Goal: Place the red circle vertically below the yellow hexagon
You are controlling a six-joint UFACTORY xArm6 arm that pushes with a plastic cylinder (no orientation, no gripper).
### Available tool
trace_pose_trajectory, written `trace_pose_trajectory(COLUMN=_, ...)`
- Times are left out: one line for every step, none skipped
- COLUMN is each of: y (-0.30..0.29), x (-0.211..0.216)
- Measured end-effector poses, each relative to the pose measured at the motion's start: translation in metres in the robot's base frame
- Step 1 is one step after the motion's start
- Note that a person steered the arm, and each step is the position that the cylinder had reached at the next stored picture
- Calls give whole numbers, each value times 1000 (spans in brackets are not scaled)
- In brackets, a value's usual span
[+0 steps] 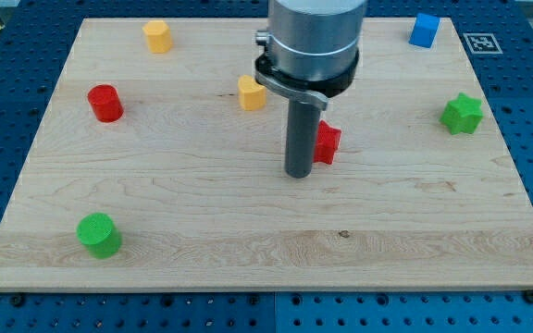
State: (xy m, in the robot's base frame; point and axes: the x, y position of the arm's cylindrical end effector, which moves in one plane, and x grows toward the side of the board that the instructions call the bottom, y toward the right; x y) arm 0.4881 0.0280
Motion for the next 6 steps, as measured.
trace_pose_trajectory(y=-19, x=6)
trace_pose_trajectory(y=-68, x=5)
trace_pose_trajectory(y=-114, x=3)
trace_pose_trajectory(y=-156, x=-11)
trace_pose_trajectory(y=-193, x=-17)
trace_pose_trajectory(y=-236, x=-23)
